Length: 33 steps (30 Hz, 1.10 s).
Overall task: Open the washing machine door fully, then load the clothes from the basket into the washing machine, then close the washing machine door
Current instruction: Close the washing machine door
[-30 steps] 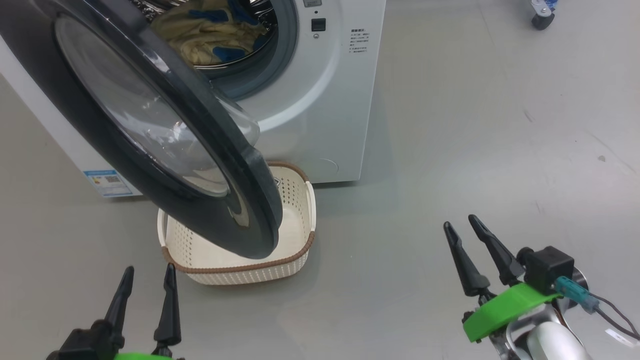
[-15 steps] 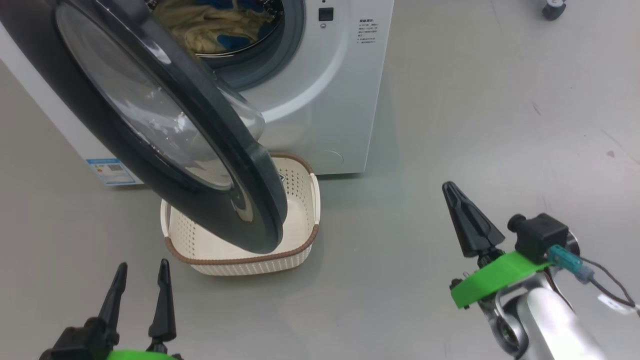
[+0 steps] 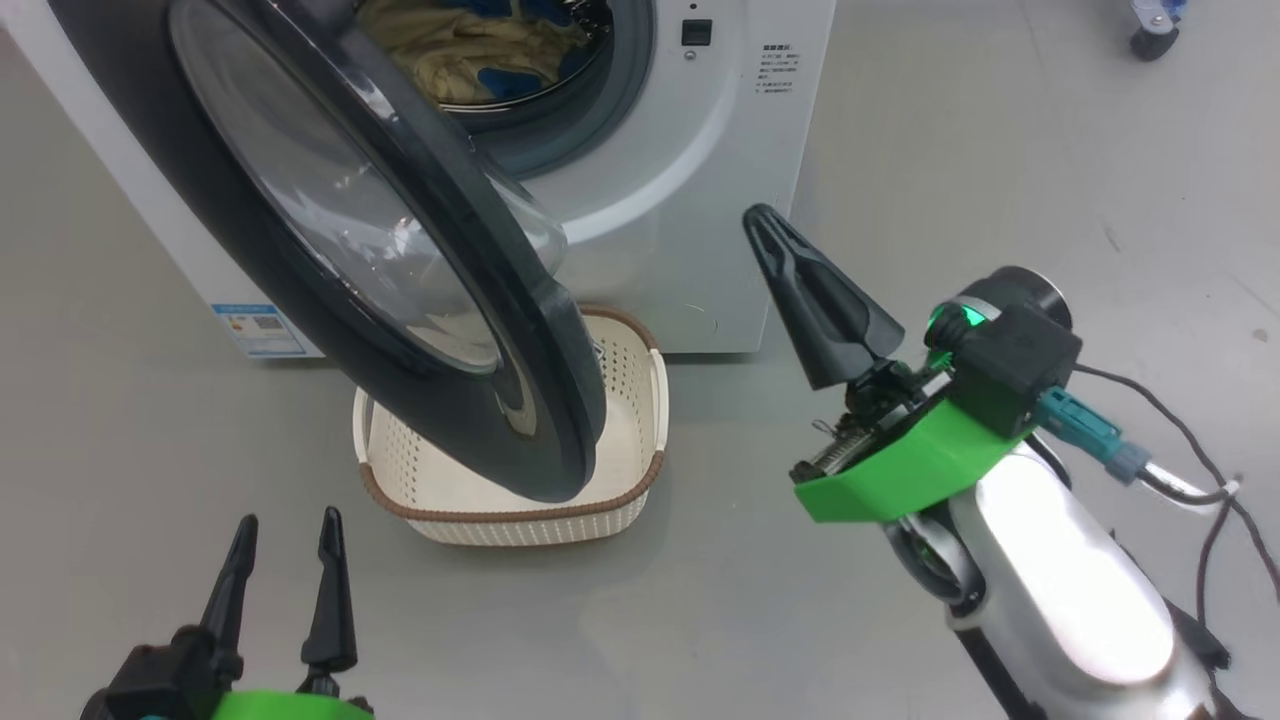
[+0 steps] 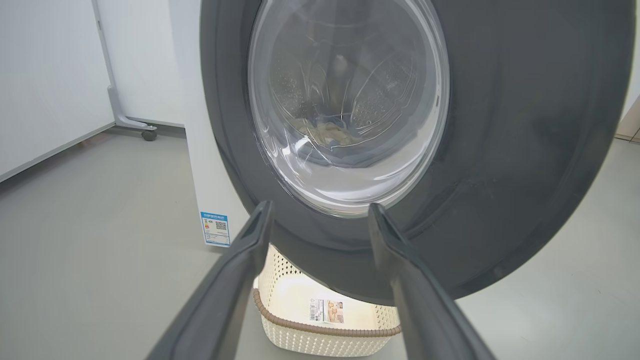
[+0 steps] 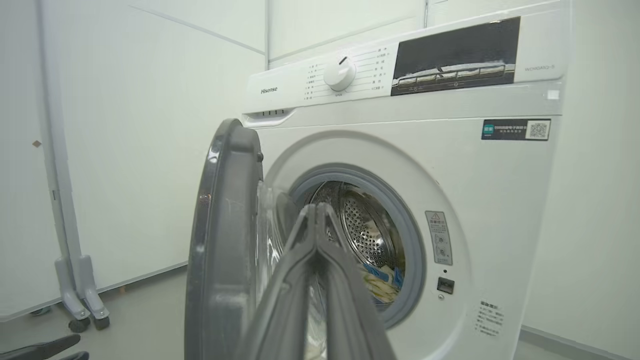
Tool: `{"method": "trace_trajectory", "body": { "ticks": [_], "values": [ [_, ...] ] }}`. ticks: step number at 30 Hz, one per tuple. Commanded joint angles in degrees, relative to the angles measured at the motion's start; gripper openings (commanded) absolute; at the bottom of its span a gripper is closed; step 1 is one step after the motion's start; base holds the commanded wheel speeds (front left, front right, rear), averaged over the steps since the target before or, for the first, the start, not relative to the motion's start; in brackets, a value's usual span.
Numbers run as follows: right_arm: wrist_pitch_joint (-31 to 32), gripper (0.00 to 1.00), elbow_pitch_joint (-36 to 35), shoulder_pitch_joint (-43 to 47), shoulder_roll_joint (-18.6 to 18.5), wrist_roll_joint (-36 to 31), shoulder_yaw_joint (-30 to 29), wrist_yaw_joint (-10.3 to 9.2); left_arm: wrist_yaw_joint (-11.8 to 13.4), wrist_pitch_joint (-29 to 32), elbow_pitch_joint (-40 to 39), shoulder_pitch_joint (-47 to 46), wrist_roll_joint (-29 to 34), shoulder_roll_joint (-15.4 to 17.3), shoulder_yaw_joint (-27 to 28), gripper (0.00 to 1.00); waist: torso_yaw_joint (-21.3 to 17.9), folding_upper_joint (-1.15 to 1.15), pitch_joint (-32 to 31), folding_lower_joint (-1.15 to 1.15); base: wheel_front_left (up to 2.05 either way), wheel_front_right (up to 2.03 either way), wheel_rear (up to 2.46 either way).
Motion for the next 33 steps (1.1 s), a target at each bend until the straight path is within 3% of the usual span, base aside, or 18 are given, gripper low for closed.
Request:
{"method": "trace_trajectory", "body": {
  "ticks": [1, 10, 18, 24, 33],
  "values": [
    [-0.37, 0.0, -3.04, -2.93, 1.16, 0.77, 1.82, 0.21, 0.03, -0.63, -1.88, -2.16, 0.53, 0.28, 1.87, 1.0, 0.4, 0.0, -0.17, 0.0, 0.0, 0.0, 0.0],
    [-0.37, 0.0, -9.05, -6.13, 1.59, 4.29, 13.71, 0.21, 0.03, -0.63, -1.94, -2.35, 0.58, 0.06, 0.91, 1.0, 3.08, 0.0, -0.07, 0.0, 0.0, 0.0, 0.0],
    [-0.37, 0.0, -4.14, -4.68, 1.61, 6.82, 21.7, 0.21, 0.03, -0.63, -2.17, -3.16, 0.36, -0.27, -0.03, 1.0, 5.15, 0.0, 1.69, 0.0, 0.0, 0.0, 0.0],
    [-0.37, 0.0, 1.91, -3.35, 1.61, 8.3, 24.61, 0.21, 0.03, -0.63, -2.21, -3.83, 0.28, -0.43, -0.1, 1.0, 5.67, 0.0, 3.8, 0.0, 0.0, 0.0, 0.0],
    [-0.37, 0.0, 5.58, -3.5, 1.62, 9.83, 23.58, 0.21, 0.03, -0.63, -2.22, -4.97, 0.49, -0.39, -1.02, 1.0, 5.66, 0.0, 5.54, 0.0, 0.0, 0.0, 0.0]
  ]
}}
